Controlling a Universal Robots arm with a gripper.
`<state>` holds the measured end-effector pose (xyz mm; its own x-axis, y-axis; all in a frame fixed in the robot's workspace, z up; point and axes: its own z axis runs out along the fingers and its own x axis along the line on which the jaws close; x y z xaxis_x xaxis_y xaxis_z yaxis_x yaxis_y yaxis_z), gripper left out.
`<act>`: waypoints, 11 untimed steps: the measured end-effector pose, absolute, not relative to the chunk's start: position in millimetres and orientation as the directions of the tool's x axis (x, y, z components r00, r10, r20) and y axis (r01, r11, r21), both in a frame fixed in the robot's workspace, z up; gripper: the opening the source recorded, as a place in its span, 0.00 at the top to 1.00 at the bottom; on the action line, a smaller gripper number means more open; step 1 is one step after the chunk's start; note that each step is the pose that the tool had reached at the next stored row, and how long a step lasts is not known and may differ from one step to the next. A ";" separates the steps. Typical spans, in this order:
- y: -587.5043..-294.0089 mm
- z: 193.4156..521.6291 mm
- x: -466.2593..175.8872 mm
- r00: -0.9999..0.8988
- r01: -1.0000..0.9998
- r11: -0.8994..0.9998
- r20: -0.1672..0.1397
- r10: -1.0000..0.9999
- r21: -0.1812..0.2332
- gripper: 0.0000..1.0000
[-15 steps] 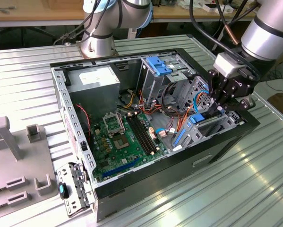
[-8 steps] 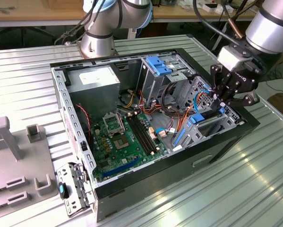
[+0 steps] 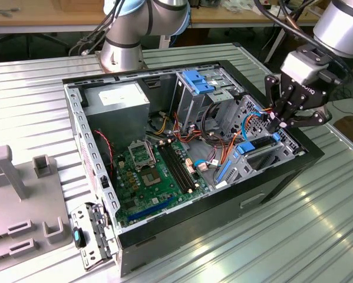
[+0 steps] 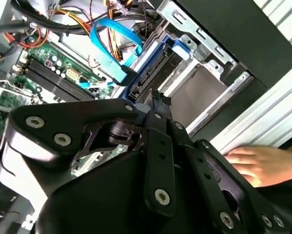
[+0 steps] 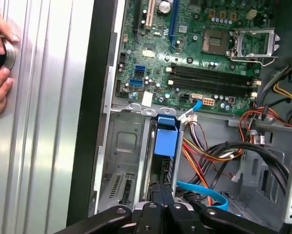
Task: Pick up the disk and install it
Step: 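Insert the first disk wire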
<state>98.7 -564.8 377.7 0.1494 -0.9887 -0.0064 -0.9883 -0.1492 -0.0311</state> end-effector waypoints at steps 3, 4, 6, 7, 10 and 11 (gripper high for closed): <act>-563.2 374.5 116.7 0.174 -0.984 -0.174 -0.006 -0.985 -0.031 0.89; -561.7 373.8 122.5 0.178 -0.984 -0.178 -0.006 -0.984 -0.031 0.89; -559.3 373.6 128.8 0.189 -0.982 -0.189 -0.007 -0.982 -0.031 0.89; -558.8 373.5 130.0 0.193 -0.981 -0.193 -0.007 -0.981 -0.031 0.89; -557.2 373.5 133.2 0.211 -0.977 -0.211 -0.007 -0.977 -0.030 0.89; -556.5 373.5 134.2 0.219 -0.975 -0.219 -0.007 -0.976 -0.031 0.89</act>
